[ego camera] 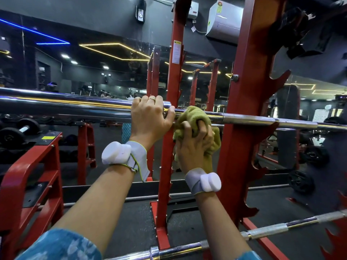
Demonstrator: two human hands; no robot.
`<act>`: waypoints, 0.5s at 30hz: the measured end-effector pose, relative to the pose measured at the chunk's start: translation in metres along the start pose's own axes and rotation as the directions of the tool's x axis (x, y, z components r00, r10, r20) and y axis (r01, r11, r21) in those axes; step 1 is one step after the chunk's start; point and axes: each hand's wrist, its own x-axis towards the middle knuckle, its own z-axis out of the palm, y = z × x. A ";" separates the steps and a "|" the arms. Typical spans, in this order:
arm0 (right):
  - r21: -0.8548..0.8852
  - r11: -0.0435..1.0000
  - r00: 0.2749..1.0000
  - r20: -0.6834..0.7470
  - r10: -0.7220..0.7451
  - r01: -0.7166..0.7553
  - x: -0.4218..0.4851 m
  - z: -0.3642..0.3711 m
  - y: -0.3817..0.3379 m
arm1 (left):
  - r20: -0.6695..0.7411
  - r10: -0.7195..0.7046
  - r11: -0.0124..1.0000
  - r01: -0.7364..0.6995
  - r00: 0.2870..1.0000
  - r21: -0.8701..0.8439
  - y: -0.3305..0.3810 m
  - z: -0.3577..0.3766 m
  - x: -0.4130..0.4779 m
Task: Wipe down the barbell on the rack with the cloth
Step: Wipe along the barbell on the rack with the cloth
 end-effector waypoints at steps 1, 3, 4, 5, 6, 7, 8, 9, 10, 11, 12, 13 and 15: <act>0.054 0.990 0.991 0.008 0.131 -0.131 0.004 -0.002 0.003 | 0.003 -0.004 1.000 0.004 1.000 -0.003 0.000 -0.001 0.000; 0.274 0.858 0.893 0.009 0.450 -0.435 0.017 -0.007 0.007 | 0.014 -0.015 1.000 0.015 1.000 -0.004 0.000 -0.001 0.000; 0.387 0.759 0.828 0.023 0.560 -0.524 0.024 -0.010 0.011 | 0.017 -0.020 1.000 0.020 1.000 -0.004 0.001 -0.001 0.000; 0.476 0.683 0.786 0.029 0.618 -0.555 0.029 -0.012 0.014 | 0.015 -0.023 1.000 0.023 1.000 -0.002 0.001 -0.002 0.000; 0.543 0.631 0.760 0.020 0.650 -0.554 0.034 -0.013 0.016 | 0.012 -0.025 1.000 0.025 1.000 0.000 0.001 -0.001 0.000; 0.598 0.586 0.740 0.019 0.672 -0.548 0.036 -0.014 0.017 | 0.012 -0.024 1.000 0.024 1.000 0.001 0.001 -0.001 0.000; 0.640 0.537 0.716 0.030 0.698 -0.550 0.037 -0.011 0.017 | 0.013 -0.025 1.000 0.025 1.000 -0.002 0.001 -0.001 -0.001; 0.675 0.480 0.684 0.050 0.728 -0.561 0.038 -0.011 0.015 | 0.012 -0.022 1.000 0.022 1.000 -0.004 0.002 -0.001 0.000; 0.698 0.417 0.646 0.085 0.759 -0.582 0.038 -0.010 0.011 | 0.012 -0.023 1.000 0.023 1.000 -0.006 0.002 -0.001 -0.001; 0.709 0.368 0.617 0.119 0.778 -0.602 0.036 -0.009 0.008 | 0.009 -0.024 1.000 0.024 1.000 -0.008 0.002 -0.001 -0.001; 0.701 0.322 0.593 0.177 0.785 -0.636 0.034 -0.009 0.004 | 0.004 -0.023 1.000 0.023 1.000 -0.009 0.002 -0.001 -0.001; 0.687 0.288 0.582 0.241 0.776 -0.668 0.030 -0.007 0.002 | -0.002 -0.021 1.000 0.021 1.000 -0.010 0.002 -0.001 -0.001; 0.670 0.173 0.571 0.435 0.696 -0.722 0.023 -0.004 -0.002 | -0.005 -0.018 1.000 0.018 1.000 -0.010 0.002 -0.001 0.000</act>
